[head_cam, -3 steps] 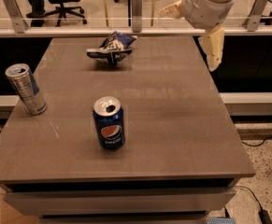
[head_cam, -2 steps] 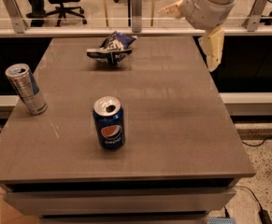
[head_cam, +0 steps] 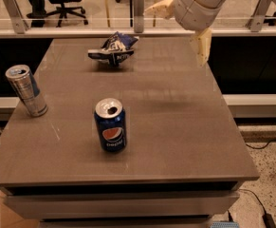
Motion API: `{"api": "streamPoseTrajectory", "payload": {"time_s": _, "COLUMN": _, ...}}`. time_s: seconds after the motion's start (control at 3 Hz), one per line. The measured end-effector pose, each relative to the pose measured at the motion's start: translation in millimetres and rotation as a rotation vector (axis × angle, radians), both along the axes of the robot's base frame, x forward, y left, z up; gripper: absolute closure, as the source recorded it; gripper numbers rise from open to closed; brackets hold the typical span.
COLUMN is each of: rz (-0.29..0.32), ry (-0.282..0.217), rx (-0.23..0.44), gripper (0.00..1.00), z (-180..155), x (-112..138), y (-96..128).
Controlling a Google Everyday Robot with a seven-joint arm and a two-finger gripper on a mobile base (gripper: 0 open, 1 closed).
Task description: Move blue chip bag near pepsi can
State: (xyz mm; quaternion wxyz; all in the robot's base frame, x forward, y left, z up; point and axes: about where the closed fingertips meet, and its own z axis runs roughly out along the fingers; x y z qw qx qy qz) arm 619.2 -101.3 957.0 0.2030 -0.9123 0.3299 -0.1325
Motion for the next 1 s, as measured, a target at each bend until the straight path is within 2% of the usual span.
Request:
{"api": "streamPoseTrajectory", "payload": {"time_s": 0.33, "rz": 0.107, "ry": -0.038, "rx": -0.011, "gripper": 0.0, "z": 0, "x": 11, "y": 18}}
{"api": "streamPoseTrajectory", "payload": {"time_s": 0.67, "rz": 0.166, "ry": -0.085, "rx": -0.058, "gripper": 0.0, "z": 0, "x": 20, "y": 39}}
{"api": "streamPoseTrajectory", "payload": {"time_s": 1.0, "rz": 0.19, "ry": -0.128, "rx": -0.123, "gripper": 0.0, "z": -3, "x": 34, "y": 56}}
